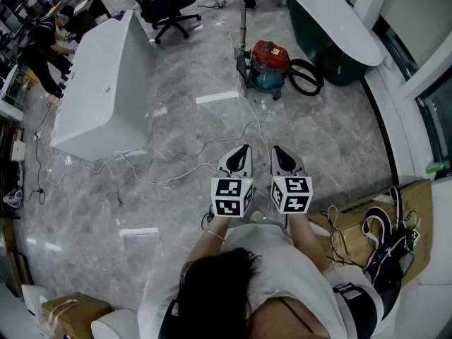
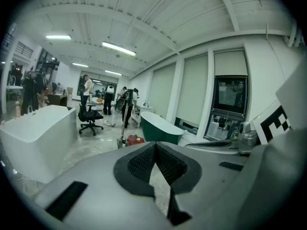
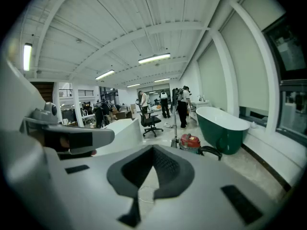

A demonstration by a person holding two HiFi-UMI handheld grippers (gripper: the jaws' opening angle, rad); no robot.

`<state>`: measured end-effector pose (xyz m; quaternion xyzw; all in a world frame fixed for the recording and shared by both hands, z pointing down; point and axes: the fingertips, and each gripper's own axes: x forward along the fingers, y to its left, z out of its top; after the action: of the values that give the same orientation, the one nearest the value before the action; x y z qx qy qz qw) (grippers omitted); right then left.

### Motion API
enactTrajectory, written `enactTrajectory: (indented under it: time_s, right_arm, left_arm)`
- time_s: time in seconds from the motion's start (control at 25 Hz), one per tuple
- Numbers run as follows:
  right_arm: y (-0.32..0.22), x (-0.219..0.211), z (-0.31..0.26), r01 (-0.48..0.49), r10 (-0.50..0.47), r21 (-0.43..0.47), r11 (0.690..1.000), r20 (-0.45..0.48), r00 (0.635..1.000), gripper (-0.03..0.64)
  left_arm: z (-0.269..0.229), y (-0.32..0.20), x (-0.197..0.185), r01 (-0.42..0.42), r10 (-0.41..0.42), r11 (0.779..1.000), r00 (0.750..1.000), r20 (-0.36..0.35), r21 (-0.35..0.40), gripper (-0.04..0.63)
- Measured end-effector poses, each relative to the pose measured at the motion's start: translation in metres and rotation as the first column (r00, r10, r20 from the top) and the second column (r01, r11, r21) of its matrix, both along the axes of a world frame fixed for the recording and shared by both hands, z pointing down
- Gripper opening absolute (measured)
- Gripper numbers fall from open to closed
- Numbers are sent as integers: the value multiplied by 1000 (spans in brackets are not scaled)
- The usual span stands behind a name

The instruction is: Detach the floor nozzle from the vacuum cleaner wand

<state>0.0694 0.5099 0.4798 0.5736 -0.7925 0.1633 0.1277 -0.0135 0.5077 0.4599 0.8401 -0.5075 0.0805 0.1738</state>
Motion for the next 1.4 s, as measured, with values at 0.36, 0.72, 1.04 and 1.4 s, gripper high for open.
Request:
enactTrajectory:
  time_s: [0.36, 0.72, 1.04, 1.4]
  right_arm:
    - [-16, -18, 6, 3, -3, -17, 1000, 2, 1000, 15]
    - [-35, -40, 13, 9, -7, -49, 999, 37, 999, 15]
    - [-63, -63, 11, -18, 18, -28, 999, 5, 1000, 15]
    - [-88, -92, 9, -64, 65, -9, 998, 8, 998, 15]
  left_arm:
    - [1, -18, -9, -21, 21, 1000, 1000, -13, -1, 5]
    - [9, -39, -26, -39, 38, 999, 999, -13, -19, 5]
    - [16, -65, -48, -68, 67, 997, 998, -20, -37, 5]
    - [18, -93, -75, -101, 100, 994, 995, -23, -39, 5]
